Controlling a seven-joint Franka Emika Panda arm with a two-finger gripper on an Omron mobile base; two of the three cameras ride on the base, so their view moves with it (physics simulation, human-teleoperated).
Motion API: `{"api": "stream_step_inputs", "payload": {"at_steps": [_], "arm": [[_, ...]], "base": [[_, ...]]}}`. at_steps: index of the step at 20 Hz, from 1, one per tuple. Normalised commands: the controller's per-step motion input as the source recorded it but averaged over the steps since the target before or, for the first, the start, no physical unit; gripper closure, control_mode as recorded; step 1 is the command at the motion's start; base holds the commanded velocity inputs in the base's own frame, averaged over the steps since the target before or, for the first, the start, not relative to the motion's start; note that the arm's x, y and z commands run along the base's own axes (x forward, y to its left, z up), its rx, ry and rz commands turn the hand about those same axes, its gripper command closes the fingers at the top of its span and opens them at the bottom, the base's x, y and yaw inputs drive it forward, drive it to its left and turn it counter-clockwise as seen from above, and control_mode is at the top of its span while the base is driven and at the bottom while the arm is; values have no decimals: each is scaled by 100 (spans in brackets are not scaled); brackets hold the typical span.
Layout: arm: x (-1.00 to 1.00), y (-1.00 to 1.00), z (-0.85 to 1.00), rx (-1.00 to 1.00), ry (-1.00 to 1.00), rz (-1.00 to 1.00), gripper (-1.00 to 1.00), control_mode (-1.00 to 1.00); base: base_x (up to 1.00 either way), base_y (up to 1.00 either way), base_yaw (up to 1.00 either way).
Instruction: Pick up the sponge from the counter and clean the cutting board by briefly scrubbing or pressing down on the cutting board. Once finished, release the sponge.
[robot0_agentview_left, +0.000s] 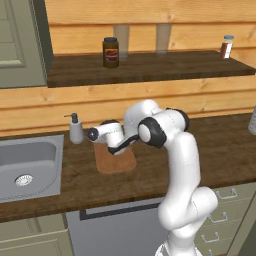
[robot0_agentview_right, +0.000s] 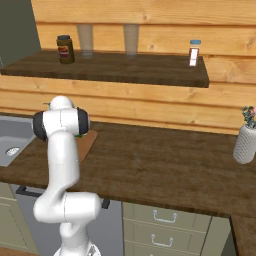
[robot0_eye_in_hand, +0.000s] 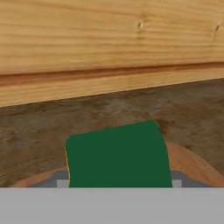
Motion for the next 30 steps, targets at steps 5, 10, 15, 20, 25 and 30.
{"api": "stream_step_inputs", "payload": {"at_steps": [5,10,15,20,25,30], "arm": [[-89,-2,-58,0,2,0,100,-100],[-100,-1,-59,0,2,0,100,-100],[-99,-10,-74,0,6,0,100,-100],[-100,-18,-77,0,3,0,100,-100],[-92,-26,-73,0,4,-2,100,-100],[-62,-46,-61,0,0,-5,100,-100]], "base": [[0,0,0],[0,0,0],[0,0,0],[0,0,0],[0,0,0],[0,0,0]]}}
